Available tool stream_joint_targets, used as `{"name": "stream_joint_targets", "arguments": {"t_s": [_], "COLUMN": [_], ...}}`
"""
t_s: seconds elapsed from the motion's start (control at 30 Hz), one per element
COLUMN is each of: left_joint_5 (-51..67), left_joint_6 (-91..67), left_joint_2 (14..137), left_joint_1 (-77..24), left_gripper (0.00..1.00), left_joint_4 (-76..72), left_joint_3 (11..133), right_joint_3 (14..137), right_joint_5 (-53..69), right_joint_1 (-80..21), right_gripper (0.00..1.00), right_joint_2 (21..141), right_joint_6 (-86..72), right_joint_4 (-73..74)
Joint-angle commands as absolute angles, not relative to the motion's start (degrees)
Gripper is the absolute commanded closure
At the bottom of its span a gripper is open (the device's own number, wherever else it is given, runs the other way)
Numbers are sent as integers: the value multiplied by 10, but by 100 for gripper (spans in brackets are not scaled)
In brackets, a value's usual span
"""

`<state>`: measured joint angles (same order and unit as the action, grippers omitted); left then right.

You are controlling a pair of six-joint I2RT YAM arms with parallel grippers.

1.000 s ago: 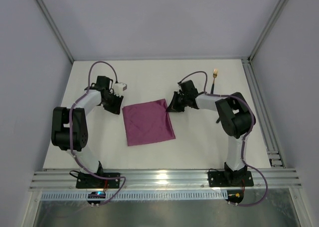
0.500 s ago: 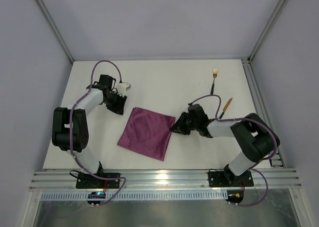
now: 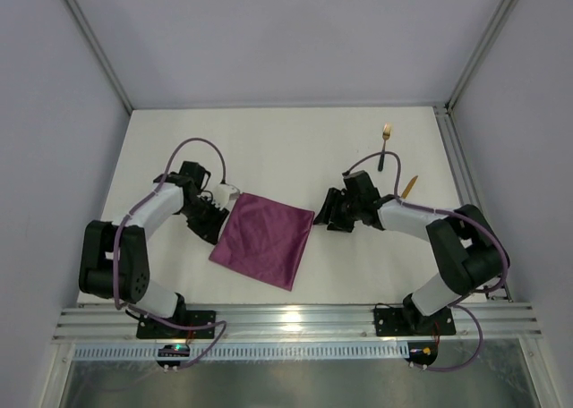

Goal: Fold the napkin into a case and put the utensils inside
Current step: Rotate the square-folded napkin at the center of the board.

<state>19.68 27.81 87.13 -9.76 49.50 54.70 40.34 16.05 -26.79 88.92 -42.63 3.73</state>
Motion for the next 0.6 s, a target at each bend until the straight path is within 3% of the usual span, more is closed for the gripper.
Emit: {"name": "stream_joint_targets", "arguments": {"t_s": [0.0,0.23,0.57], "left_joint_5": [173,156,87], "left_joint_6": [299,276,272], "left_joint_2": [832,802,863], "left_joint_1": [-115,-169,-211], "left_gripper": [61,59,60], "left_joint_4": [518,515,467], "left_joint_3": [516,497,469], "right_joint_3": [449,491,515], "right_joint_5": [137,162,188], "right_joint_1": [-263,-250,-251], "right_gripper": [43,43,43], "right_joint_2": [911,943,972], "right_joint_6": [-335,-306,-304], "right_joint_4": [103,75,54]}}
